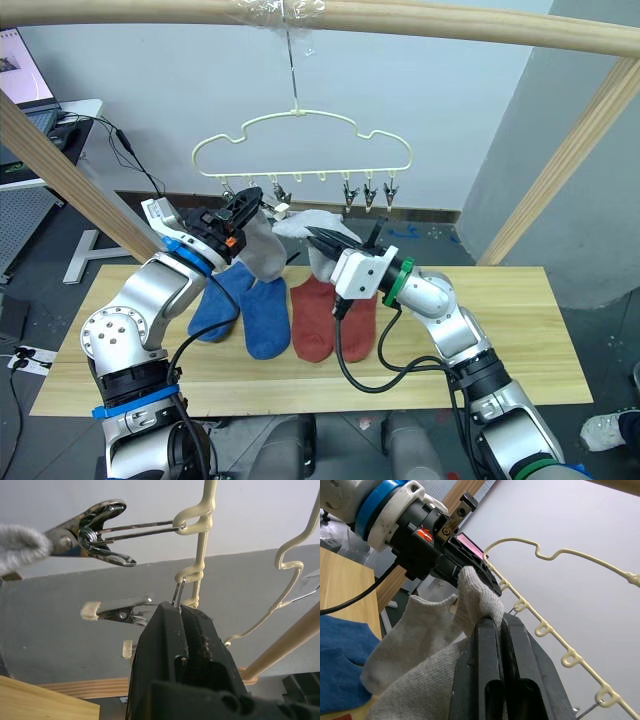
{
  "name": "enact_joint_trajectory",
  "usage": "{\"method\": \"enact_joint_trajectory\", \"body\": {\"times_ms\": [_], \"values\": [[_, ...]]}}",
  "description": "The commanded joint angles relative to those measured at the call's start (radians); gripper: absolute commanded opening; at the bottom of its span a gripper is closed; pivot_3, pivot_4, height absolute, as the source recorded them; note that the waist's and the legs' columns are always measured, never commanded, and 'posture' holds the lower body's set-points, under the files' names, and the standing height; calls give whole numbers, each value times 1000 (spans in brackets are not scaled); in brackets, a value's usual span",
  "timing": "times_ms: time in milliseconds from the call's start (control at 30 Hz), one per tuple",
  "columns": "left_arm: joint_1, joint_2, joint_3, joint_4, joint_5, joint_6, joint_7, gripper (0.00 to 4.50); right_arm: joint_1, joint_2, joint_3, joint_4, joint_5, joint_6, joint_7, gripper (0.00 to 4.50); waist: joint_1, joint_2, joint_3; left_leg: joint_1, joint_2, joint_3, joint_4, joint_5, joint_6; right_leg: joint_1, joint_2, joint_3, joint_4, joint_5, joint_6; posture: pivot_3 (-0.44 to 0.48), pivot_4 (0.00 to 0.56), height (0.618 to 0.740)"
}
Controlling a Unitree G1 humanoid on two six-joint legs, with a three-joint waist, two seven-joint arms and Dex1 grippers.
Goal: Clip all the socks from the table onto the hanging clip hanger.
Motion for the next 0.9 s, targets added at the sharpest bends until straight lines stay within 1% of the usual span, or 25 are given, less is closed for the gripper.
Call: {"method": "enact_joint_trajectory", "body": {"times_ms": [33,200,667,900], "values": [[11,18,0,-33,-28,-18,-8,0,0,-8,-24,-49,42,-46,0,7,0,0,0,0,0,0,0,0,0,0,0,0,0,0,0,-37,253,740],[15,22,-12,-35,-39,-30,-10,0,-3,-2,-22,-47,60,-54,3,7,0,0,0,0,0,0,0,0,0,0,0,0,0,0,0,-37,255,740],[10,21,-35,-63,-99,-34,-6,0,-47,89,-4,36,36,-56,-32,7,4,0,0,0,0,0,0,0,0,0,0,0,0,0,0,-33,257,740],[9,26,-44,-89,-83,-59,-25,0,-44,103,3,53,39,-53,-26,7,14,0,0,0,0,0,0,0,0,0,0,0,-1,0,0,-25,257,740]]}}
